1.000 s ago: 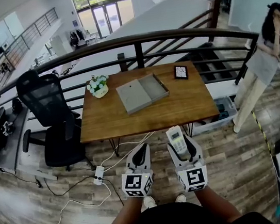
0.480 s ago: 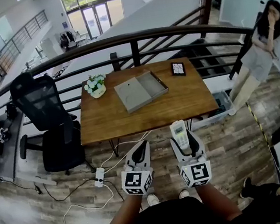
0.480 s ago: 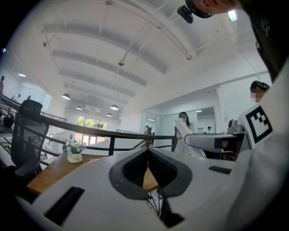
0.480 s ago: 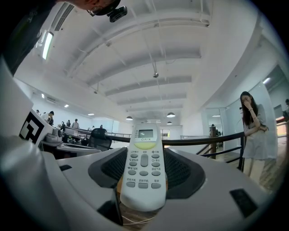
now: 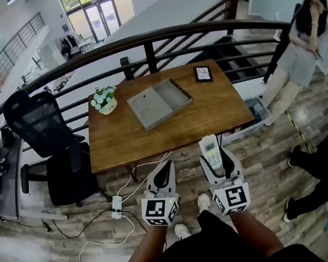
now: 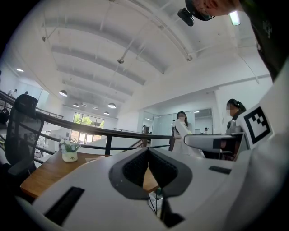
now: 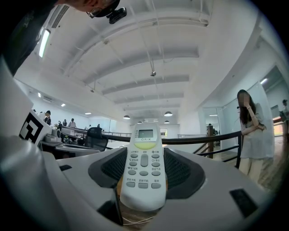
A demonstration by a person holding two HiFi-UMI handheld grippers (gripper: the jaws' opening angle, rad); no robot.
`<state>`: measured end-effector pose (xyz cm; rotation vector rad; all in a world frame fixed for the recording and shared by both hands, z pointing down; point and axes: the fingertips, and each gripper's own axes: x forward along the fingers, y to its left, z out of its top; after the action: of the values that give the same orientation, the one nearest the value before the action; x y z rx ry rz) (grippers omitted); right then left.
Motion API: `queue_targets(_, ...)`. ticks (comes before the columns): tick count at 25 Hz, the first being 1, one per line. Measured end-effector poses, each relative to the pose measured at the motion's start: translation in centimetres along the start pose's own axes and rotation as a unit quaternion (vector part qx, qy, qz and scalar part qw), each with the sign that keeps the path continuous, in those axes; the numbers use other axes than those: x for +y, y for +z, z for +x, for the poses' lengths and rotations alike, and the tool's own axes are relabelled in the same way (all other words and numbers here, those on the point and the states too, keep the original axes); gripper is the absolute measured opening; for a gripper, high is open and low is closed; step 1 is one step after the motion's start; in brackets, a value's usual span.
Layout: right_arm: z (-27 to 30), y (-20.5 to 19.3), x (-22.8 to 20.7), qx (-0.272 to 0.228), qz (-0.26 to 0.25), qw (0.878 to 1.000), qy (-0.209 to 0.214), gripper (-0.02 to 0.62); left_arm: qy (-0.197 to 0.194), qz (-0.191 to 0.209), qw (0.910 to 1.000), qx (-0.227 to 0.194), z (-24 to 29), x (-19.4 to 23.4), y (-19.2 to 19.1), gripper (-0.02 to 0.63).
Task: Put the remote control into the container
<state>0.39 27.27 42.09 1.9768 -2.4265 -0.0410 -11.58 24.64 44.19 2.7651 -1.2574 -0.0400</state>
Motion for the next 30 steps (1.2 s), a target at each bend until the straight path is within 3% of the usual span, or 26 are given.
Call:
queue_targets(11, 6.9, -0.5, -6.8, -0.007, 0.015, 1.0, 0.023, 0.265, 0.018, 0.014, 0.9996, 0.014, 9.1, 1.0, -0.1, 0.008)
queue_targets(19, 12.8, -1.1, -11.8, -0.007, 0.007, 0.998, 0.061, 0.265, 0.055, 0.017, 0.9983, 0.012, 16.1, 2.7, 0.6, 0.008)
queue_targets(30, 17.3, -1.4, -16.2, -0.005, 0.022, 0.995, 0.101, 0.265, 0.094, 0.032, 0.9948, 0.022, 21.2, 2.8, 0.7, 0.008)
